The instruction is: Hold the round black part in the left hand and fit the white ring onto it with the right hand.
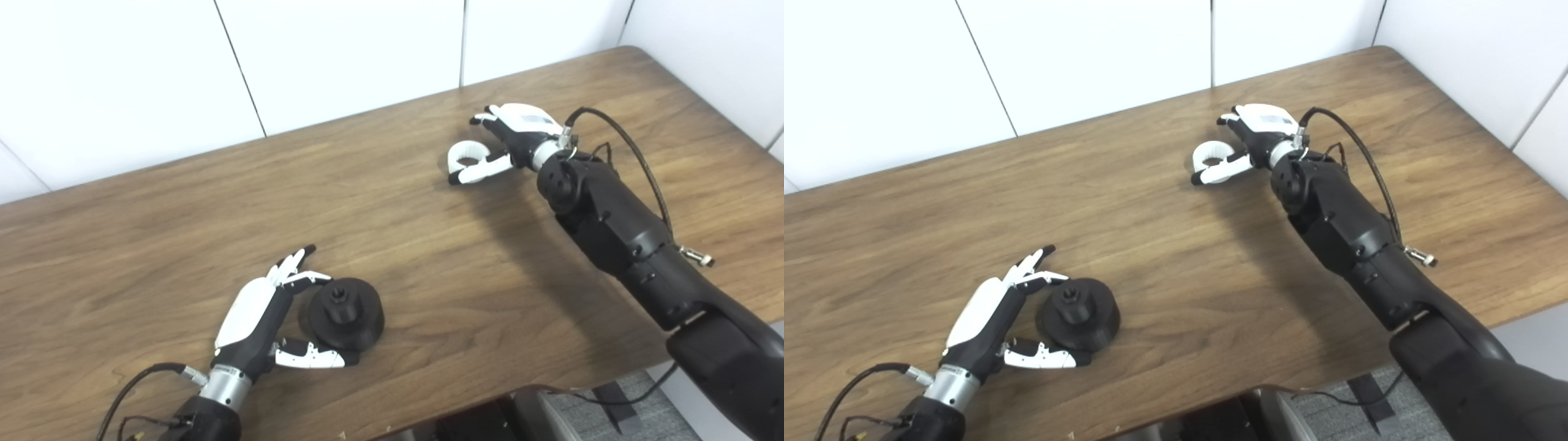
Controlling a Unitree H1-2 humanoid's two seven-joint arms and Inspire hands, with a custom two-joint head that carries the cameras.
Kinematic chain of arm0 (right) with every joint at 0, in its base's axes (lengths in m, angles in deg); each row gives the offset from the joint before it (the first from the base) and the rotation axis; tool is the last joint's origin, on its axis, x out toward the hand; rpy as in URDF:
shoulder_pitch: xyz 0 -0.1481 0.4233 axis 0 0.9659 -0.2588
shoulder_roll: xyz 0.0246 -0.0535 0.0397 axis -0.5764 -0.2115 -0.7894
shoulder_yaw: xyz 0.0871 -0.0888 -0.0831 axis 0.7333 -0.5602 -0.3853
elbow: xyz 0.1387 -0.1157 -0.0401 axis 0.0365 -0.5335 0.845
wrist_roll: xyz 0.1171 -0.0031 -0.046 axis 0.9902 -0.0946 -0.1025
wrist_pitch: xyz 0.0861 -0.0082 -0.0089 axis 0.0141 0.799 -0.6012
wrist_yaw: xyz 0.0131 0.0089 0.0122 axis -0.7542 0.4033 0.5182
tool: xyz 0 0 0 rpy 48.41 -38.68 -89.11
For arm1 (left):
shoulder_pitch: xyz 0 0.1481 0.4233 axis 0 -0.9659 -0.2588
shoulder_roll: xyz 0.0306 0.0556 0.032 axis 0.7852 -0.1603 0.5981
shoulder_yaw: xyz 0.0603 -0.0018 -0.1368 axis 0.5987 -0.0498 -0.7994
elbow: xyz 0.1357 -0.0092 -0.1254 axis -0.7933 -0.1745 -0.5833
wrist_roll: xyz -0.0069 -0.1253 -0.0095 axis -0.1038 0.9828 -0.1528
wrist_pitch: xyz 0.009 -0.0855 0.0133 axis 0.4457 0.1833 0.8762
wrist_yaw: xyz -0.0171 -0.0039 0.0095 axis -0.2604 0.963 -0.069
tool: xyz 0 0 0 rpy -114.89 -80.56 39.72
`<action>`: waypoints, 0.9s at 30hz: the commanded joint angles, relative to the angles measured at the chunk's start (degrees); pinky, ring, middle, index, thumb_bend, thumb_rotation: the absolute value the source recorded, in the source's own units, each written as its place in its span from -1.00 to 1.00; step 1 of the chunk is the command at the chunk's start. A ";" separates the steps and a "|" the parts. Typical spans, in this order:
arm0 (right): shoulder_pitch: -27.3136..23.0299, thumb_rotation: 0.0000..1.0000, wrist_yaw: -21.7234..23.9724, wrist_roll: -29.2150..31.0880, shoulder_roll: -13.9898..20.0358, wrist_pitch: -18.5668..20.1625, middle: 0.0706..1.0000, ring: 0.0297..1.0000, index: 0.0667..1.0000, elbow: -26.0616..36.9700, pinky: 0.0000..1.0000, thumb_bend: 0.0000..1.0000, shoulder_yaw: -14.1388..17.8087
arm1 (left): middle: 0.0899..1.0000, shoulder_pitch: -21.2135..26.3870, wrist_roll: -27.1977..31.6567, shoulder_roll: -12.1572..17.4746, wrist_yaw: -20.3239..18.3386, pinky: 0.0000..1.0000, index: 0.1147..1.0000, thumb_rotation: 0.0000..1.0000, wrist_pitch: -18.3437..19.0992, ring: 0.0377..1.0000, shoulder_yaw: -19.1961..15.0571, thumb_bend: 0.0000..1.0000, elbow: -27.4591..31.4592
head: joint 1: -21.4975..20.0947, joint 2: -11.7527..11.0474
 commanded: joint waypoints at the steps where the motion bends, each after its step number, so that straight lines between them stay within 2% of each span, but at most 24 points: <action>1: -2.36 0.44 -0.64 -0.50 1.42 -0.26 1.00 1.00 0.77 1.15 0.75 1.00 0.30 | 1.00 0.88 0.44 0.07 -0.03 1.00 0.15 -0.30 -0.17 1.00 -0.60 1.00 2.05 | 0.12 0.11; 8: -1.95 0.42 0.18 -1.10 1.83 -0.17 1.00 1.00 0.70 1.27 0.71 1.00 -1.04 | 1.00 0.80 0.57 0.07 -0.13 1.00 0.15 -0.30 0.05 1.00 -0.87 1.00 2.23 | 0.13 0.31; 13: -1.74 0.16 1.08 -1.07 2.23 0.18 1.00 1.00 0.64 2.10 0.73 0.99 -1.45 | 1.00 0.75 0.10 0.22 -0.34 1.00 0.15 -0.28 0.26 1.00 -1.00 1.00 2.63 | 0.20 0.44; 14: -1.60 0.03 0.97 -1.02 2.23 0.01 1.00 1.00 0.58 2.30 0.73 0.90 -1.36 | 1.00 0.74 0.13 0.20 -0.37 1.00 0.15 -0.28 0.25 1.00 -1.08 1.00 2.58 | 0.20 0.44; 17: -1.28 -0.15 0.44 -0.92 2.17 -0.38 1.00 0.99 0.48 2.67 0.74 0.79 -1.08 | 1.00 0.70 0.12 0.17 -0.65 1.00 0.15 -0.28 0.38 1.00 -1.30 1.00 2.72 | 0.28 0.65; 23: -0.84 -0.36 0.60 -1.12 2.44 -0.02 1.00 0.99 0.42 3.35 0.74 0.70 -0.91 | 1.00 0.70 0.13 0.33 -0.57 1.00 0.15 -0.27 0.04 1.00 -1.64 1.00 2.61 | 0.15 0.87; 27: -0.59 -0.39 0.90 -1.18 2.84 0.05 1.00 0.98 0.42 3.54 0.76 0.71 -0.97 | 1.00 0.73 0.29 0.48 -0.73 1.00 0.15 -0.29 0.05 1.00 -1.89 1.00 2.58 | -0.04 0.89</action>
